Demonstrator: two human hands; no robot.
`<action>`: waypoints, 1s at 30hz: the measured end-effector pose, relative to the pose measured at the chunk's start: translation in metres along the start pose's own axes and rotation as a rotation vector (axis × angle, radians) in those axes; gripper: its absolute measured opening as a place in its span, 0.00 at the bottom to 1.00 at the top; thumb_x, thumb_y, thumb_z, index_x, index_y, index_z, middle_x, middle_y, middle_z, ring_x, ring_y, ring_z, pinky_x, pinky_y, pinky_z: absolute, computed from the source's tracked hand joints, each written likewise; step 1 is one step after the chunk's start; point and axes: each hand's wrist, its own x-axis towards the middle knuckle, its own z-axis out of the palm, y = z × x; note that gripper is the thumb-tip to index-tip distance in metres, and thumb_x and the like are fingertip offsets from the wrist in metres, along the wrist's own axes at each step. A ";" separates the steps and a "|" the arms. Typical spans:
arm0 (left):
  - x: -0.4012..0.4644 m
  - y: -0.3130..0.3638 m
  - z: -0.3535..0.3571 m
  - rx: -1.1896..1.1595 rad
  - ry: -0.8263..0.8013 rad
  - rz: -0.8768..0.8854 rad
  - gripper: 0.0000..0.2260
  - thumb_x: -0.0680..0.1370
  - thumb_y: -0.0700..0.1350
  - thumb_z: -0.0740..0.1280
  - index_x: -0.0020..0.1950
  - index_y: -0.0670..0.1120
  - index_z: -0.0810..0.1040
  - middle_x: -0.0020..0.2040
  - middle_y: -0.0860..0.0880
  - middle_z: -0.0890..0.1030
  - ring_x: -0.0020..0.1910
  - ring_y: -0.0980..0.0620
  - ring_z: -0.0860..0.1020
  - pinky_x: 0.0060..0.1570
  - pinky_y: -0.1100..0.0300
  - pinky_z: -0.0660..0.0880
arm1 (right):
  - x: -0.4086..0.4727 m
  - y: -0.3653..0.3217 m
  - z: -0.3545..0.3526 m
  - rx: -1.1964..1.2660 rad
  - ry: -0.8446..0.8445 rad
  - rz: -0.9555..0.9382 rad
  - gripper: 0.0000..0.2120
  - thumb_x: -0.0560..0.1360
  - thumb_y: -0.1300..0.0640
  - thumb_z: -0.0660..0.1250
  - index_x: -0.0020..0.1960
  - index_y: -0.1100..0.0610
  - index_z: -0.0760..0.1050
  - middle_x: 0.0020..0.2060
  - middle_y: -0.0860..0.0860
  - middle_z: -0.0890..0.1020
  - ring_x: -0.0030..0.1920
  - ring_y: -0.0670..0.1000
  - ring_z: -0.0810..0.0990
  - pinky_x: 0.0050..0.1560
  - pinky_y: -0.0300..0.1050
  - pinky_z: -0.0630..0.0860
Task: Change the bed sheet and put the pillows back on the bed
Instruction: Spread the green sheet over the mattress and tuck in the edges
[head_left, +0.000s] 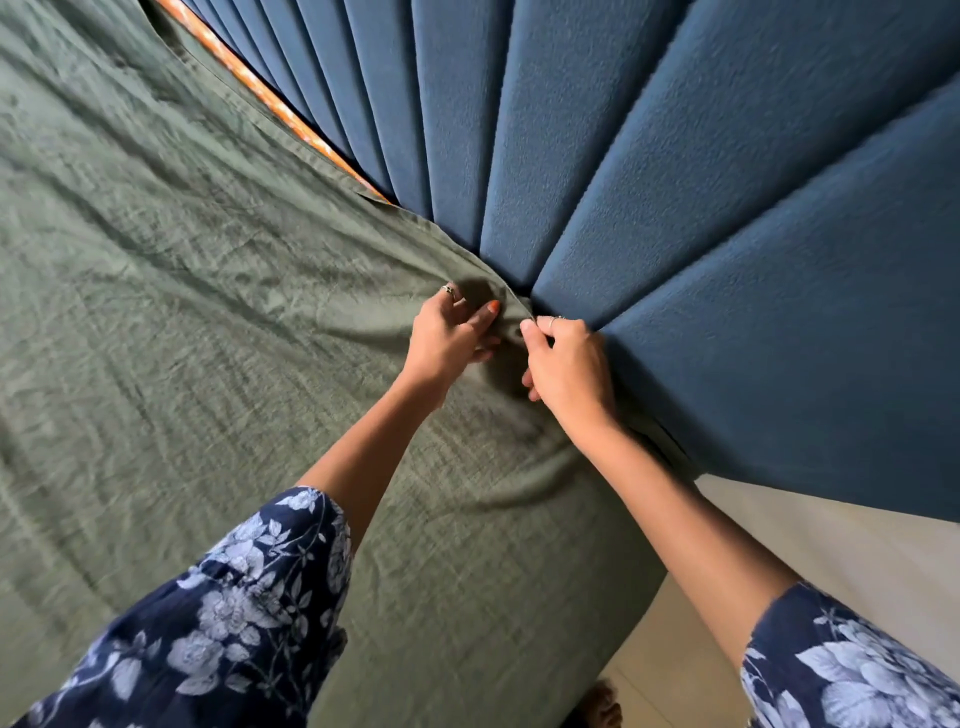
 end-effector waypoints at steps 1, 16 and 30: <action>0.004 0.000 0.001 0.056 0.002 0.051 0.03 0.77 0.46 0.70 0.48 0.50 0.76 0.46 0.49 0.83 0.40 0.54 0.82 0.42 0.56 0.80 | -0.001 -0.001 -0.002 0.036 0.049 -0.018 0.18 0.77 0.49 0.56 0.43 0.61 0.79 0.39 0.63 0.83 0.40 0.66 0.80 0.45 0.58 0.77; 0.034 -0.018 0.010 1.340 -0.301 0.597 0.16 0.81 0.52 0.59 0.62 0.44 0.76 0.64 0.45 0.74 0.67 0.46 0.70 0.66 0.51 0.64 | -0.038 0.089 -0.006 -0.550 -0.075 -0.431 0.29 0.79 0.45 0.52 0.71 0.65 0.65 0.59 0.62 0.79 0.58 0.58 0.80 0.59 0.47 0.74; 0.064 0.003 0.043 1.673 -0.486 0.021 0.30 0.78 0.63 0.54 0.78 0.55 0.55 0.79 0.51 0.54 0.78 0.49 0.47 0.73 0.38 0.41 | 0.031 0.055 0.000 -0.242 -0.609 0.199 0.28 0.82 0.42 0.47 0.69 0.61 0.70 0.67 0.60 0.73 0.69 0.56 0.69 0.67 0.44 0.60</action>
